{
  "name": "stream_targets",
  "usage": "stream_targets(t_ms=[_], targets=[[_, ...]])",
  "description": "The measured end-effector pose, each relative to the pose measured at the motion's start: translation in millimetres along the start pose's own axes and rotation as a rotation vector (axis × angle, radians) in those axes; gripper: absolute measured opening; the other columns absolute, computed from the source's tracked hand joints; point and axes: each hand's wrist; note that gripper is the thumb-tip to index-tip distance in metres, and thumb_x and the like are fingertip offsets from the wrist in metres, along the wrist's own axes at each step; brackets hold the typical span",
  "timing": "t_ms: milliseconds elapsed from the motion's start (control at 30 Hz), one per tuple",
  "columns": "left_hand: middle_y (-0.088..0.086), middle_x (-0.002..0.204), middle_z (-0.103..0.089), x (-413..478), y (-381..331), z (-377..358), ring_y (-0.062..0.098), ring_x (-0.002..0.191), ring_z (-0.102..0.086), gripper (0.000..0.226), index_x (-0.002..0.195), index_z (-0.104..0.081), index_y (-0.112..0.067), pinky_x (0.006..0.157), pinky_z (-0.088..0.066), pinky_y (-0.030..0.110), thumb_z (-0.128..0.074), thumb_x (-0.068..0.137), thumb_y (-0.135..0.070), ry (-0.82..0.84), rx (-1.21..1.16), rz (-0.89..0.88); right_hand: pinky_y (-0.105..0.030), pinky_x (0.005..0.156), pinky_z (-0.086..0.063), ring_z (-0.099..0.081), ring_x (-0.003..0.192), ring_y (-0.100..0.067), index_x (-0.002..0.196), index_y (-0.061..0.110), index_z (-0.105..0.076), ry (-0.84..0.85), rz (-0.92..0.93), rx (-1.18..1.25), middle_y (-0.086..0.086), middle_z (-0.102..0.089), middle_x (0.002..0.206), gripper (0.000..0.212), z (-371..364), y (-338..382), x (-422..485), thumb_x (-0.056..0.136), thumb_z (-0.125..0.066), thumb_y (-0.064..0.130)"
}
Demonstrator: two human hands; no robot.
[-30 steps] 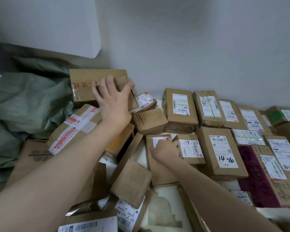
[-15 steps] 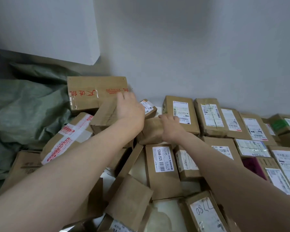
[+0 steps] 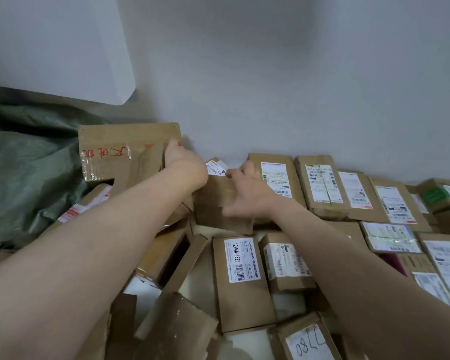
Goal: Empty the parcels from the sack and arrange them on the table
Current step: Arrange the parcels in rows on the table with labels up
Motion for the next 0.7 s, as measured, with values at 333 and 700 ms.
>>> stream_targets(t_ms=[333,700], targets=[[-0.004,0.121,-0.061,42.3,-45.7,-3.7,0.025,0.115,-0.054,0.042,0.124,-0.057,-0.029,0.091,-0.038,0.038,-0.052,0.083,-0.035,0.199,-0.016,0.042,-0.048,0.108,-0.033,-0.03,0.134,-0.036,0.146,0.02,-0.032,-0.476,-0.519,0.596,-0.011,-0.04,0.145,0.07,39.1,-41.3,-12.4,0.088,-0.051,0.055],[0.029,0.157,0.004,124.6,-95.1,-51.2,0.045,0.146,0.001,0.082,0.154,0.011,-0.016,0.116,-0.015,0.051,-0.046,0.095,-0.025,0.179,-0.63,0.162,-0.05,0.093,-0.033,-0.035,0.125,-0.043,0.151,0.015,-0.016,-0.384,-0.575,-0.01,-0.019,-0.034,0.139,0.083,15.0,-49.9,25.3,0.086,-0.05,0.055]])
Point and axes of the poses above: each hand's wrist, its own x-axis towards the middle knuckle, its own z-axis out of the back of the hand, y = z × x
